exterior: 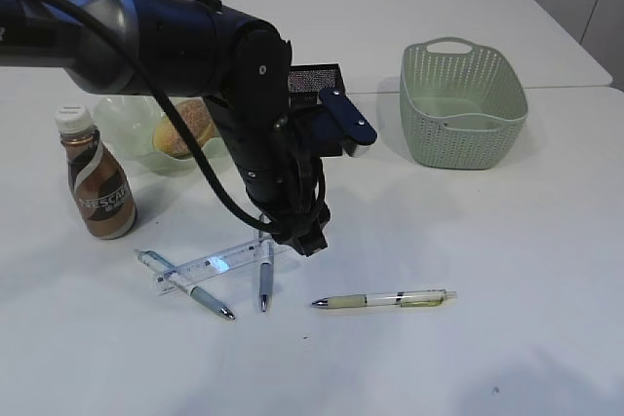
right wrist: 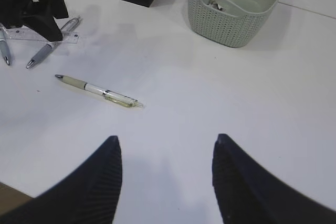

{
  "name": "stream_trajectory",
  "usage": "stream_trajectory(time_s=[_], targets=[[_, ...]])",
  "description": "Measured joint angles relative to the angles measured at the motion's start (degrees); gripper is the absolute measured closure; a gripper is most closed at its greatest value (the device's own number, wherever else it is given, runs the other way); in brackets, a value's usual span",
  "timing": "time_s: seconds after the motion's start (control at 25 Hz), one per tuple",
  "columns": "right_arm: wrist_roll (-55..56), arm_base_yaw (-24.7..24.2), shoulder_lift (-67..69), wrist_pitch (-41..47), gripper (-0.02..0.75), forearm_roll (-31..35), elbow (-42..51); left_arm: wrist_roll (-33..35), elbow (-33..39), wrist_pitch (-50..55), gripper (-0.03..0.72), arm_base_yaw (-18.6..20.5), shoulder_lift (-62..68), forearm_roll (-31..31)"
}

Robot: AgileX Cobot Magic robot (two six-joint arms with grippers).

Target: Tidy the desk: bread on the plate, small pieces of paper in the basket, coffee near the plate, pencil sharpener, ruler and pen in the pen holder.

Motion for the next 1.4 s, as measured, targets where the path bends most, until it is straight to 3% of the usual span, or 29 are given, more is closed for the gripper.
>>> stream_trajectory(time_s=[0.96,1.4], targets=[[0.0,0.0,-0.13,0.54,0.299,0.04,0.0,0.0,0.0,-1.9,0.312,0.37,1.95,1.83],[0.04,0.0,-0.13,0.8,0.299,0.13,0.0,0.22,-6.09,1.78,0.312,0.59,5.9,1.34]])
